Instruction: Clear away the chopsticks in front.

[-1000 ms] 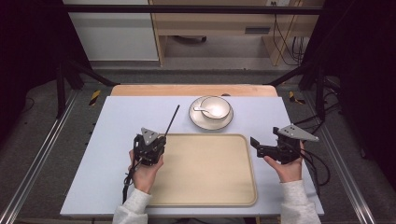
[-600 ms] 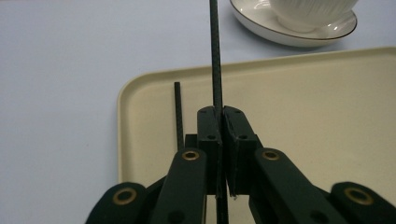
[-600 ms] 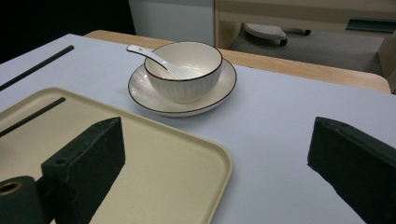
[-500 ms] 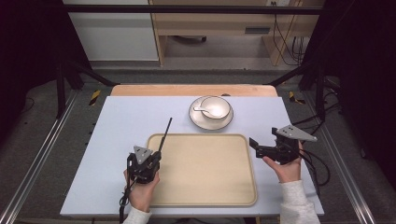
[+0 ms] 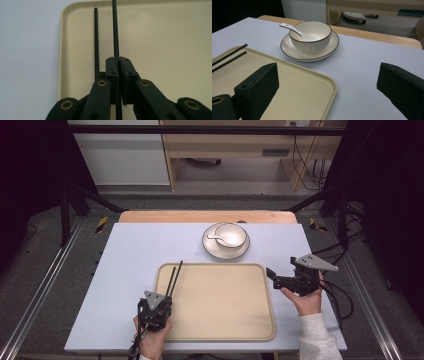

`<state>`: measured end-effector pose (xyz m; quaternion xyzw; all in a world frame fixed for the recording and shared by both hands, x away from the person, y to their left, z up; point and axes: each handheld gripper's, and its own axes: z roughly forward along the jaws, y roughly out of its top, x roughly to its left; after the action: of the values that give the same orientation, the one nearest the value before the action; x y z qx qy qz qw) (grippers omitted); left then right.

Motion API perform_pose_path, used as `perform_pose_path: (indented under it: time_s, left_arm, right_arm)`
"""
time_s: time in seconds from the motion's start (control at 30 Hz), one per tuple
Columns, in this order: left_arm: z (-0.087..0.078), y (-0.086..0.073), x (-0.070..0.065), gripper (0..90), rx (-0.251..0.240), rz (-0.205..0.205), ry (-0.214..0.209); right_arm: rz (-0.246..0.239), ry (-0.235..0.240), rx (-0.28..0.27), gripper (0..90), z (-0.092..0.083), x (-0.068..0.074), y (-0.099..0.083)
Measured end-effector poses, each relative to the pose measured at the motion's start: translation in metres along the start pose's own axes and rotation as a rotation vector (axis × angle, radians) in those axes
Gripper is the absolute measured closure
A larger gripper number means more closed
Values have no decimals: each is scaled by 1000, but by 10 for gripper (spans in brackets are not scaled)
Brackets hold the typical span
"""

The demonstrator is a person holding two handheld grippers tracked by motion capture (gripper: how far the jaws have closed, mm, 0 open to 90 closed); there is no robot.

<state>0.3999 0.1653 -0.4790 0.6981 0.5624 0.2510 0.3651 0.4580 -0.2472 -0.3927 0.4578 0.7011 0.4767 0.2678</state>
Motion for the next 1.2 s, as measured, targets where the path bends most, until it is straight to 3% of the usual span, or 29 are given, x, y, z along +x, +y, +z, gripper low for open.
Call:
perform_pose_path:
  time_s: [0.33, 0.7, 0.93, 1.03, 1.1, 1.2]
  left_arm:
    - [2, -3, -2, 856, 29, 17, 23]
    - [2, 1, -4, 852, 52, 36, 12]
    - [-6, 17, 3, 774, 2, 18, -42]
    - [-11, 31, 5, 711, -47, 31, -85]
    - [-14, 42, 6, 688, -70, 65, -94]
    - [-17, 57, 8, 618, -95, 87, -159]
  right_arm:
    - [-5, -4, 3, 44, 1, 0, -1]
    - [-4, -2, 5, 44, 2, 0, -1]
    - [4, -3, -9, 44, -2, -1, 1]
    - [5, -1, -11, 42, -2, -1, 1]
    - [6, -1, -11, 42, -2, -1, 1]
    - [9, -3, -15, 40, -3, -1, 1]
